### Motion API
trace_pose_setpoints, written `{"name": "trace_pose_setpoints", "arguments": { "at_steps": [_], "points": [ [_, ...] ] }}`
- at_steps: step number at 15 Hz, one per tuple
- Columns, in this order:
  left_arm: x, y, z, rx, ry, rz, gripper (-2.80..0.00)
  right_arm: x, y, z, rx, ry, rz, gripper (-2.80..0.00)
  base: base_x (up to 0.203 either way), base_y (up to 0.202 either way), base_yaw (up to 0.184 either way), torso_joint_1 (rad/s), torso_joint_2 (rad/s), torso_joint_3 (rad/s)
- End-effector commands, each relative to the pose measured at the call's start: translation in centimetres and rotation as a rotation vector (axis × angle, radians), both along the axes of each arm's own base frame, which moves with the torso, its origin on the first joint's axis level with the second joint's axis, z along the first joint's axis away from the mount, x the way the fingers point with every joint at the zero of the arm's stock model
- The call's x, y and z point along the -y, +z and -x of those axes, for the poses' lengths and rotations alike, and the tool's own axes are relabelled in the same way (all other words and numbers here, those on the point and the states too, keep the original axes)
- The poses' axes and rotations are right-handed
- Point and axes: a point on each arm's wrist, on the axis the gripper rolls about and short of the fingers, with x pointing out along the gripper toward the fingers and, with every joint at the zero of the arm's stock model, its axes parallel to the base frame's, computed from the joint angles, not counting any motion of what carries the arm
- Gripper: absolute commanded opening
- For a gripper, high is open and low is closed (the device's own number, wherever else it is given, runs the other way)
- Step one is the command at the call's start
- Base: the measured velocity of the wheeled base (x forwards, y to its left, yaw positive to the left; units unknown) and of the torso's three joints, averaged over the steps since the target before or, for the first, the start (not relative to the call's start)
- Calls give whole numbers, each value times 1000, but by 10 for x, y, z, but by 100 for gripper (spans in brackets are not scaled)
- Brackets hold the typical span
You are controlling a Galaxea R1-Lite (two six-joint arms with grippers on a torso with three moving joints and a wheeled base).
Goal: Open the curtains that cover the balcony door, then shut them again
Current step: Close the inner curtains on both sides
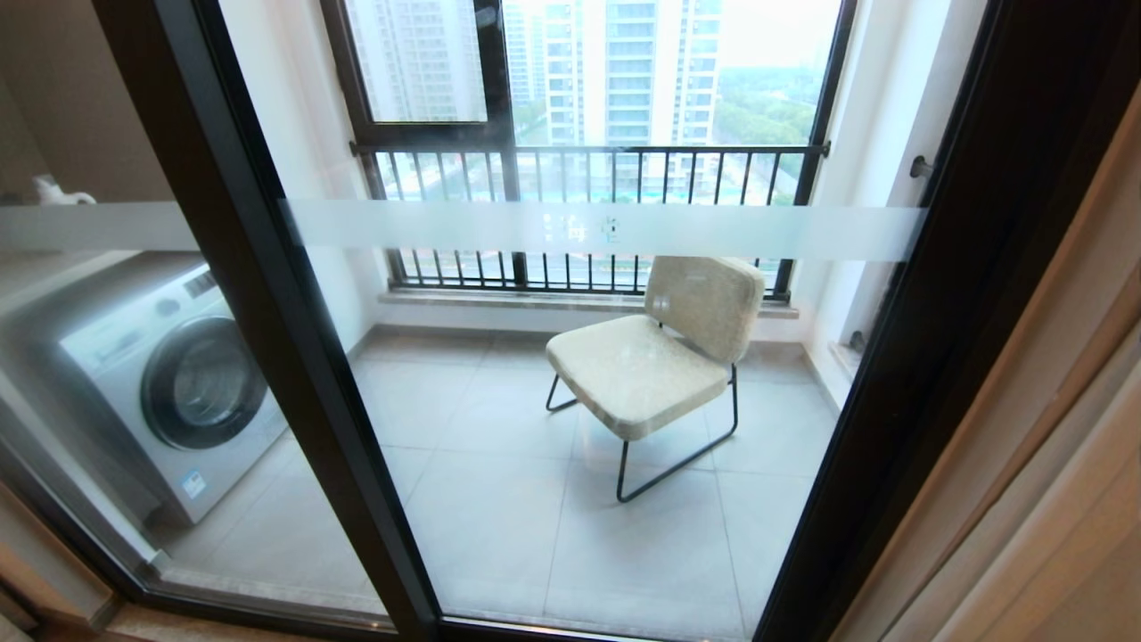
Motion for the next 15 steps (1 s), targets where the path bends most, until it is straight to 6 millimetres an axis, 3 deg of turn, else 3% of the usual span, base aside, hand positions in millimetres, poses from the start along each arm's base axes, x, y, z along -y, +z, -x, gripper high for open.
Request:
{"name": "trace_pose_setpoints", "arguments": {
  "at_steps": [1, 10, 11, 15],
  "points": [
    [0, 0, 0, 1, 0, 0, -280, 9, 0, -19, -11, 16, -11, 0, 0, 0, 0, 0, 0, 0],
    [0, 0, 0, 1, 0, 0, -280, 6, 1, -21, -16, 59, 10, 0, 0, 0, 0, 0, 0, 0],
    [0, 0, 0, 0, 0, 0, -280, 5, 1, -21, -18, 58, 10, -280, 0, 0, 0, 0, 0, 0],
    [0, 0, 0, 1, 0, 0, -280, 4, 5, -18, -5, 58, 17, -280, 0, 0, 0, 0, 0, 0]
  ]
}}
